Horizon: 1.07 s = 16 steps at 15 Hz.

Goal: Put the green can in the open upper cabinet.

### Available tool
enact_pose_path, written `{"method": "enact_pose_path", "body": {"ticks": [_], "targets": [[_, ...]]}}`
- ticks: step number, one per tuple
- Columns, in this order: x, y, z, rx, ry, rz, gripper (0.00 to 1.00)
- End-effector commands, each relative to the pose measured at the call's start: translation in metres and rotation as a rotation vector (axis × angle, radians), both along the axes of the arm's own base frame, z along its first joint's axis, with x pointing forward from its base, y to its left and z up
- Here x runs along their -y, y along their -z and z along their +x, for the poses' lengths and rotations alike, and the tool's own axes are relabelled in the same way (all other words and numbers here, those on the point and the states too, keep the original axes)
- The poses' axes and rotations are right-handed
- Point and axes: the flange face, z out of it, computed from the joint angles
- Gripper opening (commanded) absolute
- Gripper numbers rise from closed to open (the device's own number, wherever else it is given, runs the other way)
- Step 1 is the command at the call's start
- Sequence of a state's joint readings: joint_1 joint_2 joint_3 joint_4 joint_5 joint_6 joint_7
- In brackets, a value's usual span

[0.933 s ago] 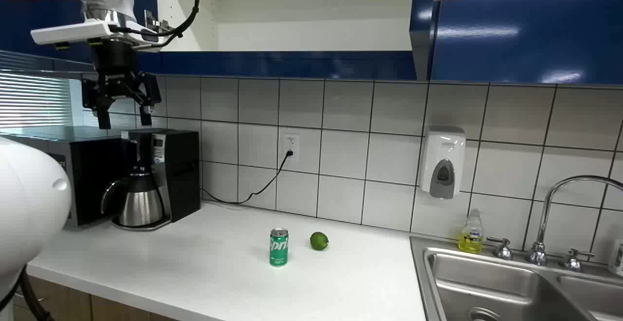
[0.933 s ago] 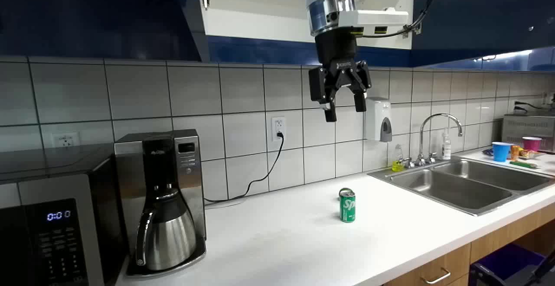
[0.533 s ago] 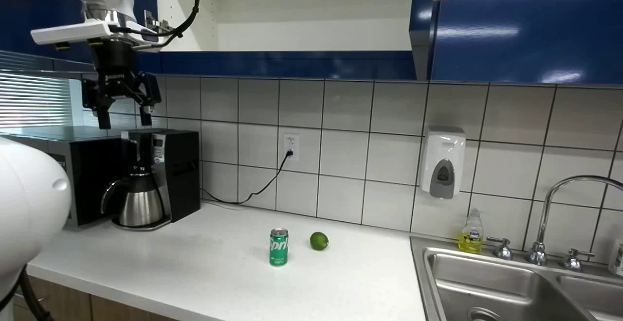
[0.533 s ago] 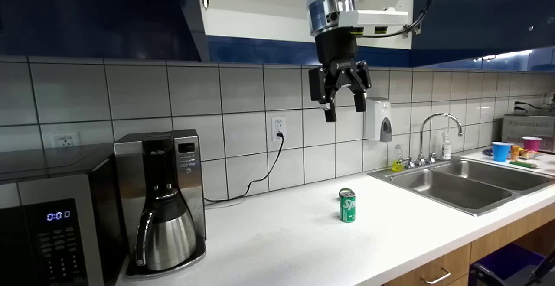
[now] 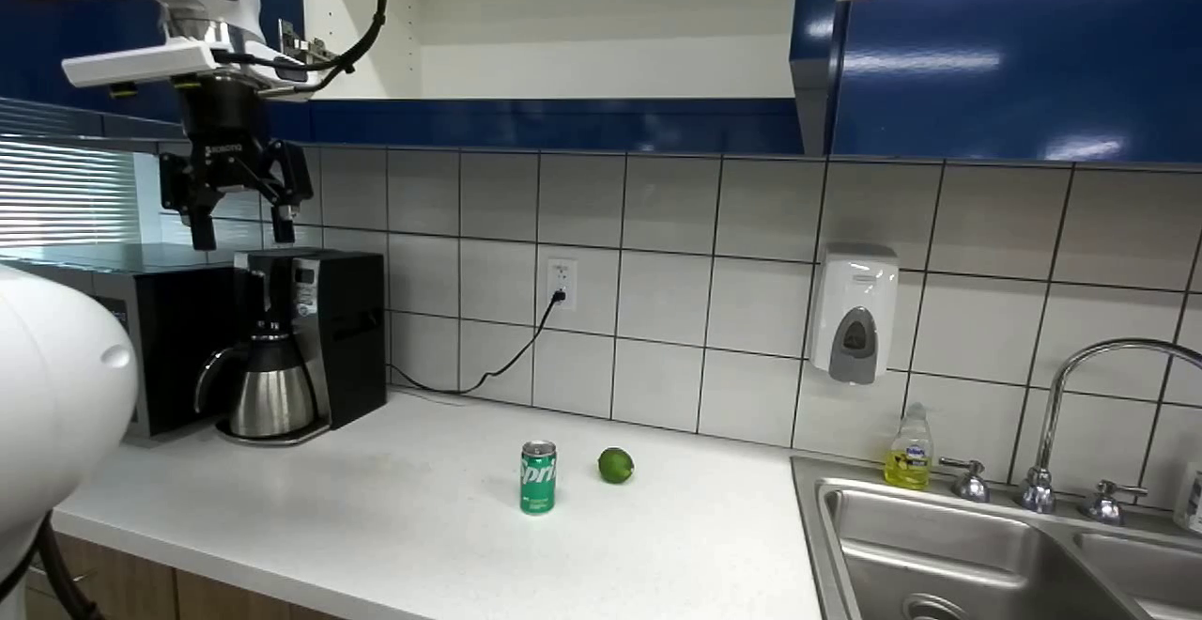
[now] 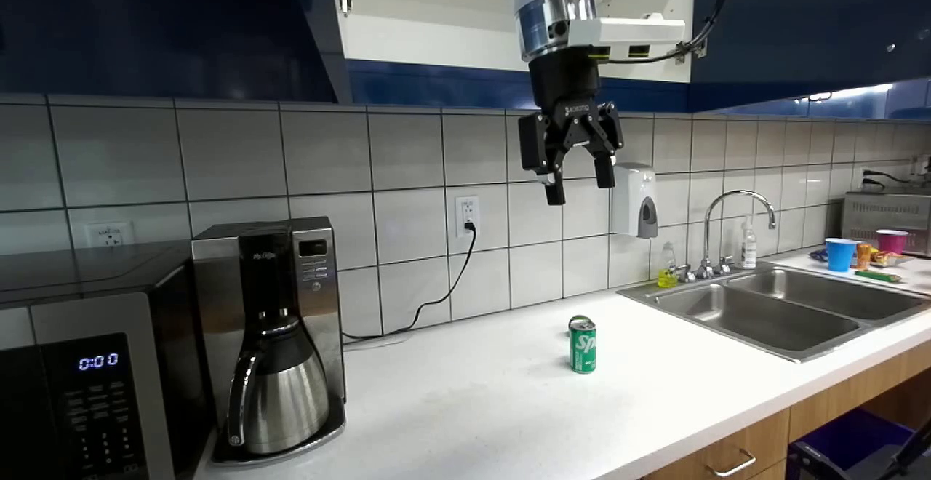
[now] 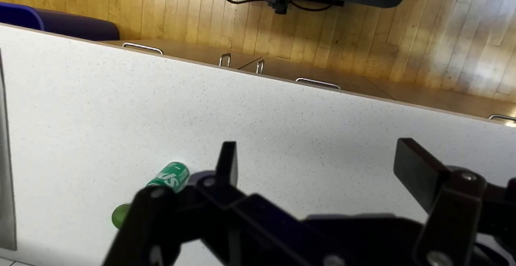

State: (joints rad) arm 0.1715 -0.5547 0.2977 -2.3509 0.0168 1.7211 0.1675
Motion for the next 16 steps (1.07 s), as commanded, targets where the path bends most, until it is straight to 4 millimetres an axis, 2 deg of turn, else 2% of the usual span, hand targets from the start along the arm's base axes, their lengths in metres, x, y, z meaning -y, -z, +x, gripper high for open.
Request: {"method": "enact_pose_path", "body": {"ticks": [1,6,16], "targets": [[0.014,0.007,0.012,0.007,0.017,-0.018,1.0],[0.041,0.042,0.035,-0.015,0.05,-0.064,1.0],[0.076,0.136,0.071,-0.006,0.095,-0.068,1.0]]}}
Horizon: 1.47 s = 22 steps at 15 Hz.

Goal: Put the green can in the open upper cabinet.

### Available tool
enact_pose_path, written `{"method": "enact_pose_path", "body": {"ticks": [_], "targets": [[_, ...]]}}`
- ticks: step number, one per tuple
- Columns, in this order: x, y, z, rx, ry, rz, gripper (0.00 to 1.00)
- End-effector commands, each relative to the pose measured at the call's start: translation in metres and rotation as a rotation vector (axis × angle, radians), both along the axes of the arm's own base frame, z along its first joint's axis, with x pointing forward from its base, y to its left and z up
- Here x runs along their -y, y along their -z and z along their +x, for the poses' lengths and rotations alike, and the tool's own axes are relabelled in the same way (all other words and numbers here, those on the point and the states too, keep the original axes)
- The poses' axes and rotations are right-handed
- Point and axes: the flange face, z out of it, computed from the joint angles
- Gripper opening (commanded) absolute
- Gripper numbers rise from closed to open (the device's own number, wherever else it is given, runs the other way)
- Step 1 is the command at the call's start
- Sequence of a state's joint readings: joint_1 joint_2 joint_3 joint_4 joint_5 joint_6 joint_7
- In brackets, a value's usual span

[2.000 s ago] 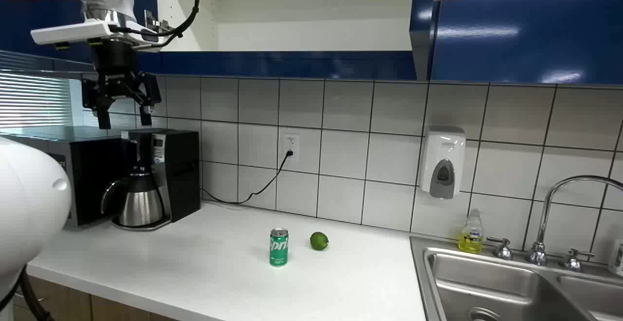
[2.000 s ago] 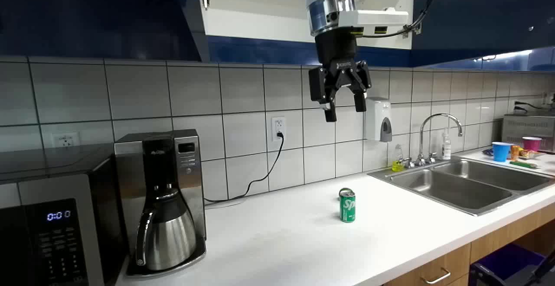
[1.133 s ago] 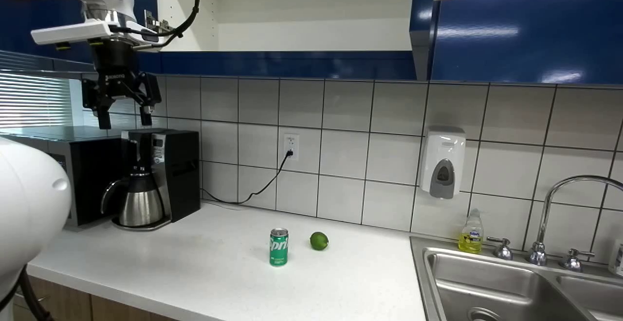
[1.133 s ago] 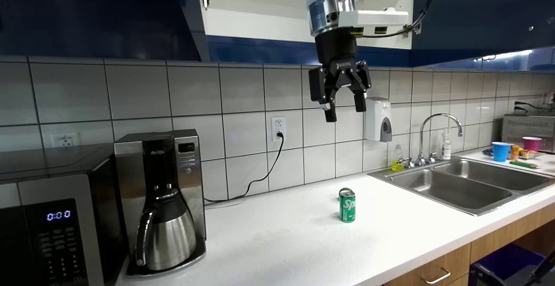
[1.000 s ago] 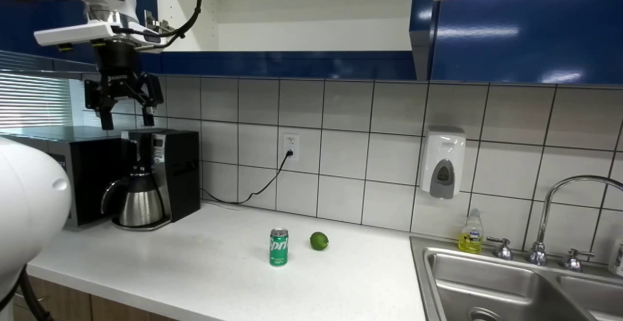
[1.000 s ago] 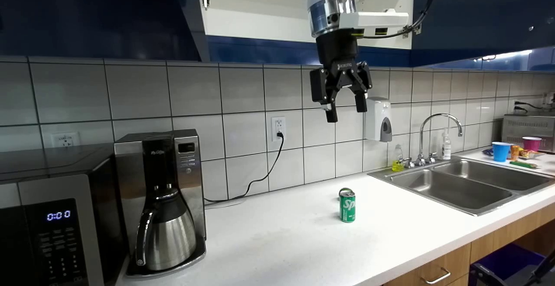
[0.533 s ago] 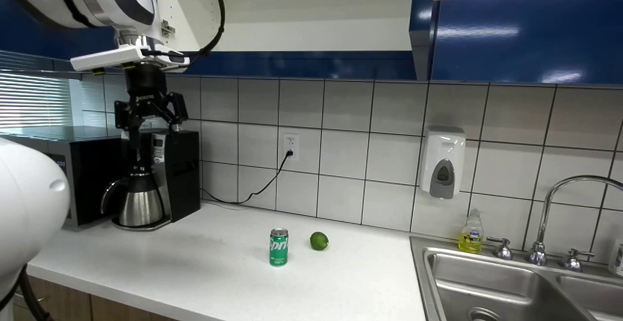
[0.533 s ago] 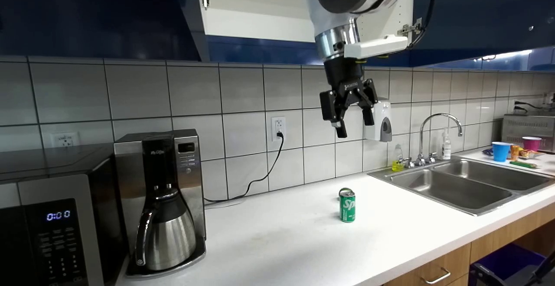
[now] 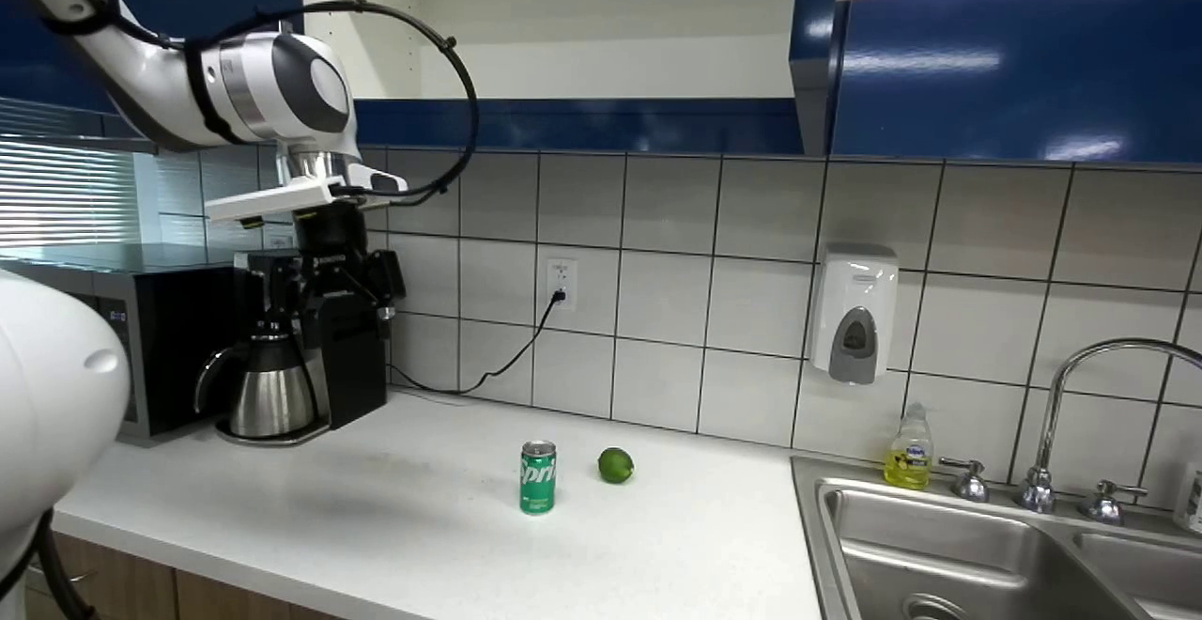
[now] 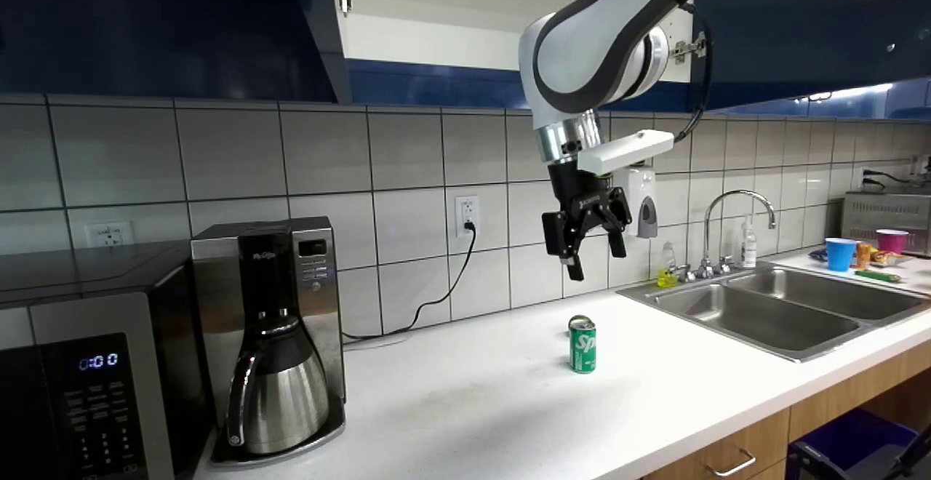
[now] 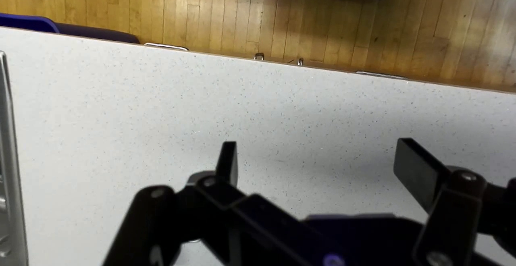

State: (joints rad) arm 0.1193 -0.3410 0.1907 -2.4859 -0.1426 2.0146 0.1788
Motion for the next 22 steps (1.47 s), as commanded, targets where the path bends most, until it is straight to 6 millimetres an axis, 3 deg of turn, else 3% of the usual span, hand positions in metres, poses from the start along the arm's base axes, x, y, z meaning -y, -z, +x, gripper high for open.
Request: {"method": "enact_pose_path", "body": {"ticks": [1,9,16,22], "targets": [[0.012,0.028,0.01,0.027,0.037,-0.008,1.0],[0.034,0.086,0.021,0.093,0.072,-0.01,1.0],[0.045,0.139,0.015,0.148,0.085,-0.008,1.0],[0.065,0.169,0.019,0.217,0.137,-0.003,1.0]]}}
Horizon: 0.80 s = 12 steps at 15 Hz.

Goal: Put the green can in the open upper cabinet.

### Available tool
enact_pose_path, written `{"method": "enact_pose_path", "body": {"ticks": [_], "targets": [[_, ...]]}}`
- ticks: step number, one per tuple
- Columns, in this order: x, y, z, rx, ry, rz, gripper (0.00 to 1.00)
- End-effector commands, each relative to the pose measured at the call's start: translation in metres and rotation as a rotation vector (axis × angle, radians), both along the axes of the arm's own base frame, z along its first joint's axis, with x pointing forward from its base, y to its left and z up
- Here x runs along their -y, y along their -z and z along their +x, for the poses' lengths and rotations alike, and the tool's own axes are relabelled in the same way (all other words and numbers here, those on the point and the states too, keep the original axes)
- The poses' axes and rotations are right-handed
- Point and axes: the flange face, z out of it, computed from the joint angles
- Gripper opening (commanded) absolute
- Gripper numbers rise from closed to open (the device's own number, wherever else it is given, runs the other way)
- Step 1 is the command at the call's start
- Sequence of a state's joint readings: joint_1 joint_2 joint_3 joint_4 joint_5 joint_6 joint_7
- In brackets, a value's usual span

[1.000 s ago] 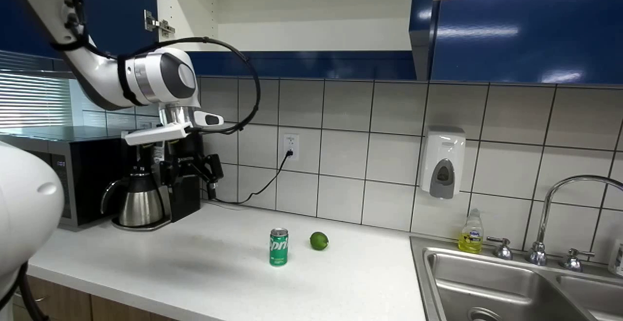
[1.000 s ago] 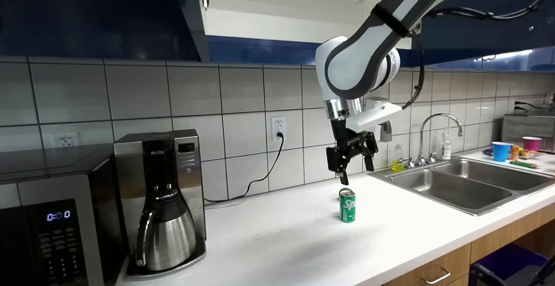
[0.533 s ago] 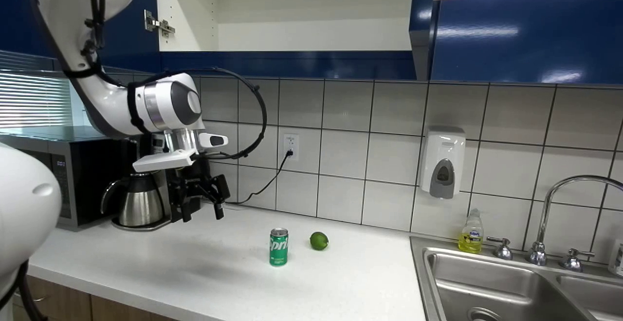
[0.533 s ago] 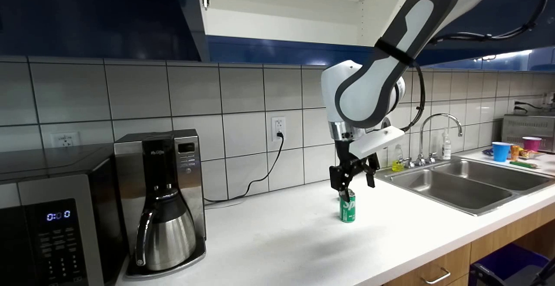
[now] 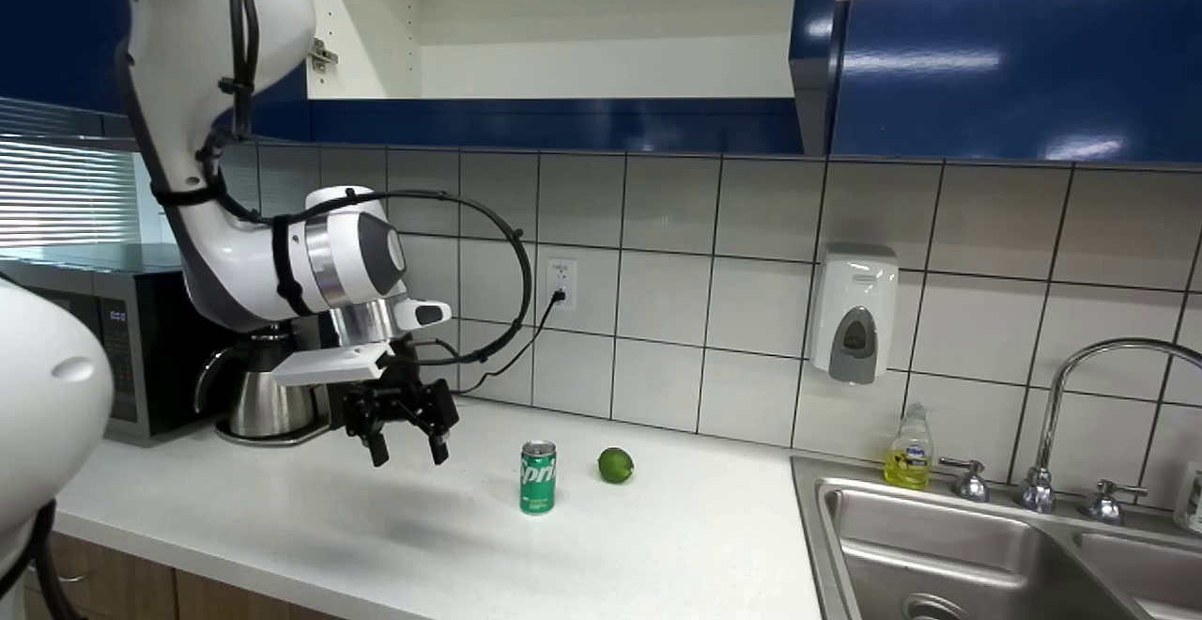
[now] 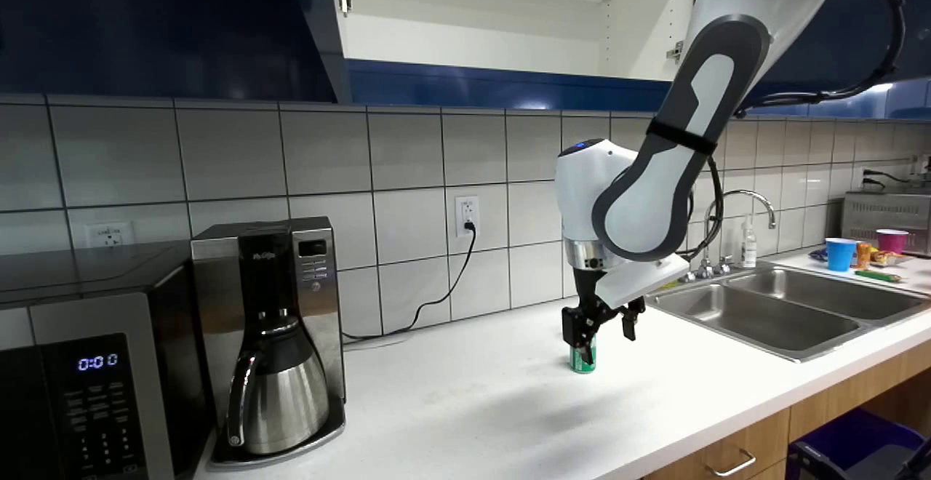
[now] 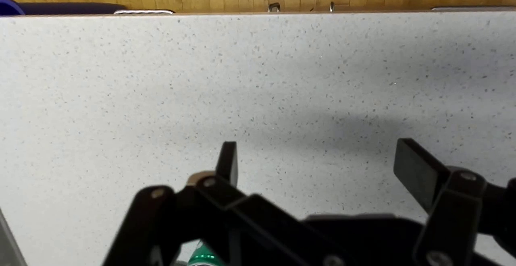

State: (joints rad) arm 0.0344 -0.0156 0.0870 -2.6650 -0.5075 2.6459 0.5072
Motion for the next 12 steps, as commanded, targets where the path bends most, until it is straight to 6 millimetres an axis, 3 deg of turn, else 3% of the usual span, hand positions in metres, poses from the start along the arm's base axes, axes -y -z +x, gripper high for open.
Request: {"method": "enact_pose_path", "body": {"ticks": [1,6,12], "targets": [[0.014,0.015,0.004,0.06,0.041,0.005,1.0],[0.028,0.036,0.011,0.116,0.046,0.0,1.0],[0.055,0.058,0.032,0.176,0.025,-0.044,1.0]]}}
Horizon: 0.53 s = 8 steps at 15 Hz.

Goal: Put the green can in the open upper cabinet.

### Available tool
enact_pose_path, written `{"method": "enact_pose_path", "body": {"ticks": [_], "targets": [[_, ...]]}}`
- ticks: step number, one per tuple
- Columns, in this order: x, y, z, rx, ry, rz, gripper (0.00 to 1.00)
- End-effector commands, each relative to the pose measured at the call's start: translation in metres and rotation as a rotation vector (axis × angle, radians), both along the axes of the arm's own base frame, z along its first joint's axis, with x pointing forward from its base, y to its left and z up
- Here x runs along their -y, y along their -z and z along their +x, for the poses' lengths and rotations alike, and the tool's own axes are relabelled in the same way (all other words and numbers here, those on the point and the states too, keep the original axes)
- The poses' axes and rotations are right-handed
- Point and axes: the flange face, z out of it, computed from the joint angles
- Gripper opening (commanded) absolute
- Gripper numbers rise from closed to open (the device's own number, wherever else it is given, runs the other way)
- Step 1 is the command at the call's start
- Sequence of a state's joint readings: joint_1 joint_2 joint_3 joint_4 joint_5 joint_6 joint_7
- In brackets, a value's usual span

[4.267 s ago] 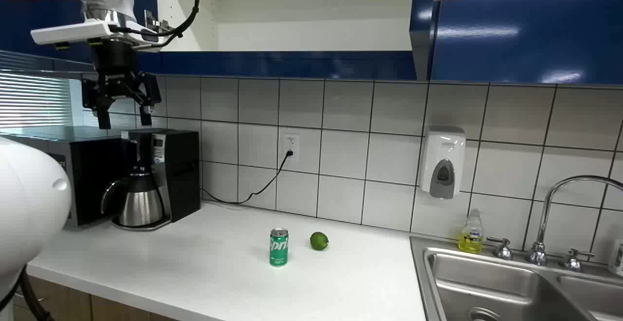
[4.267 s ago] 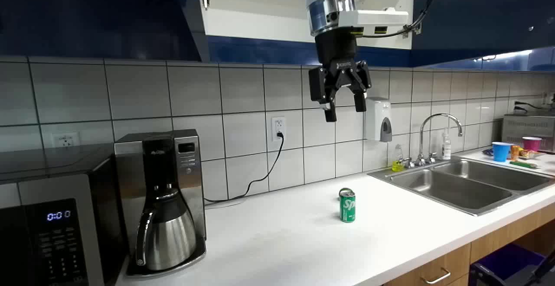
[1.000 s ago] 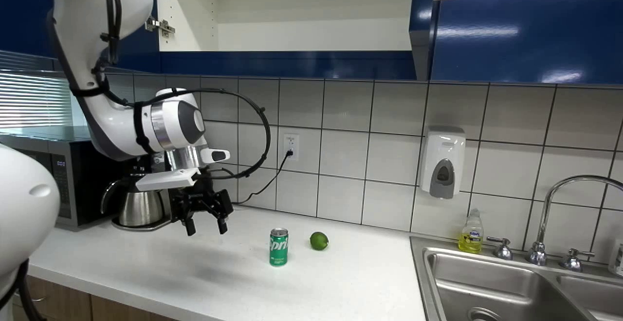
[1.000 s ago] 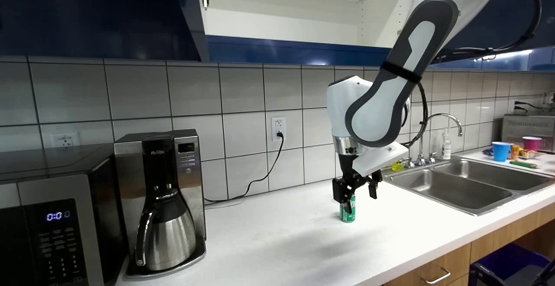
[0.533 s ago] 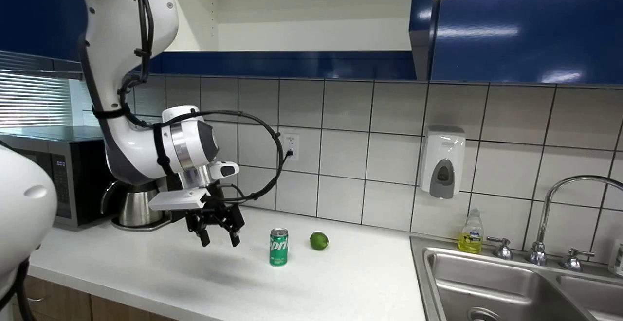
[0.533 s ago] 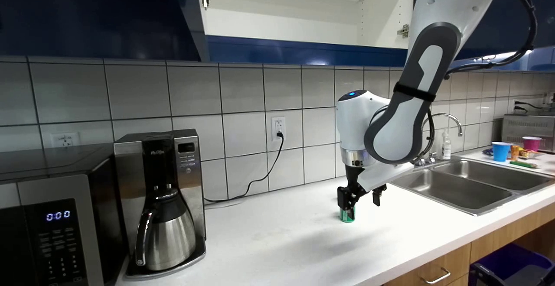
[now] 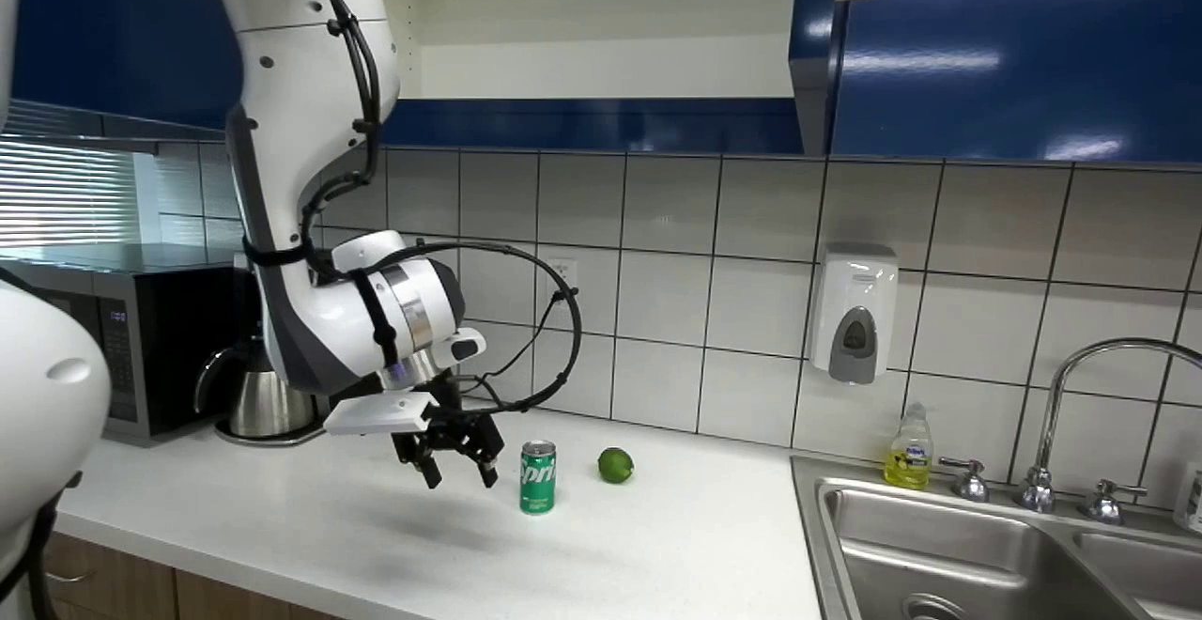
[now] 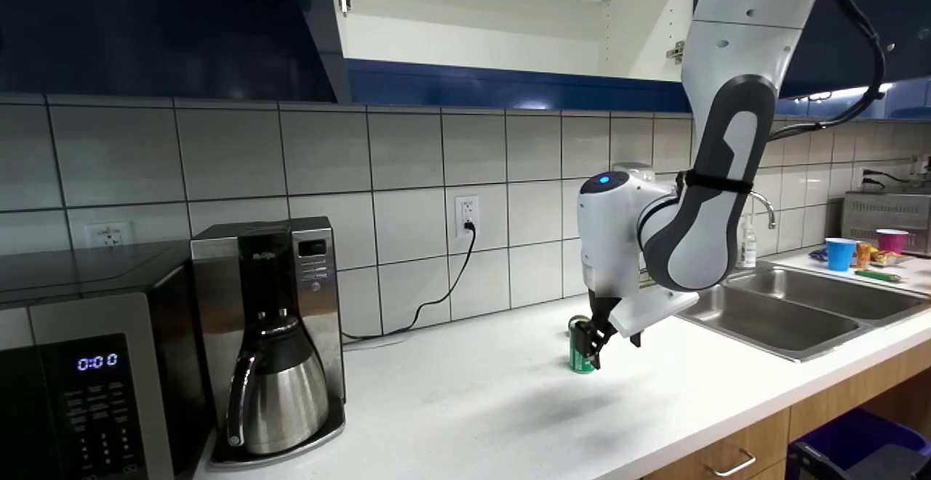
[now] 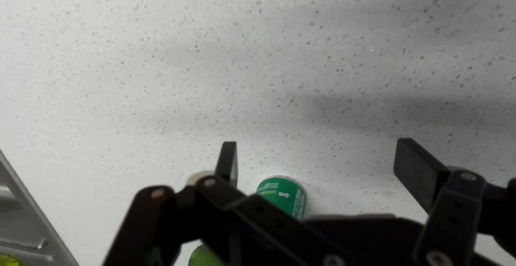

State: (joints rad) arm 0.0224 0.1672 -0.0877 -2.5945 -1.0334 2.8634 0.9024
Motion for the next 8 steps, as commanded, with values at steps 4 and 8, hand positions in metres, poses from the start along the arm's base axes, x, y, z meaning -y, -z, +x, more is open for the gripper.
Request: {"method": "enact_pose_path", "body": {"ticks": [4,8], "targets": [[0.02,0.032,0.031,0.06,-0.011,-0.013,1.0],[0.023,0.045,0.053,0.111,-0.016,-0.013,1.0]]}}
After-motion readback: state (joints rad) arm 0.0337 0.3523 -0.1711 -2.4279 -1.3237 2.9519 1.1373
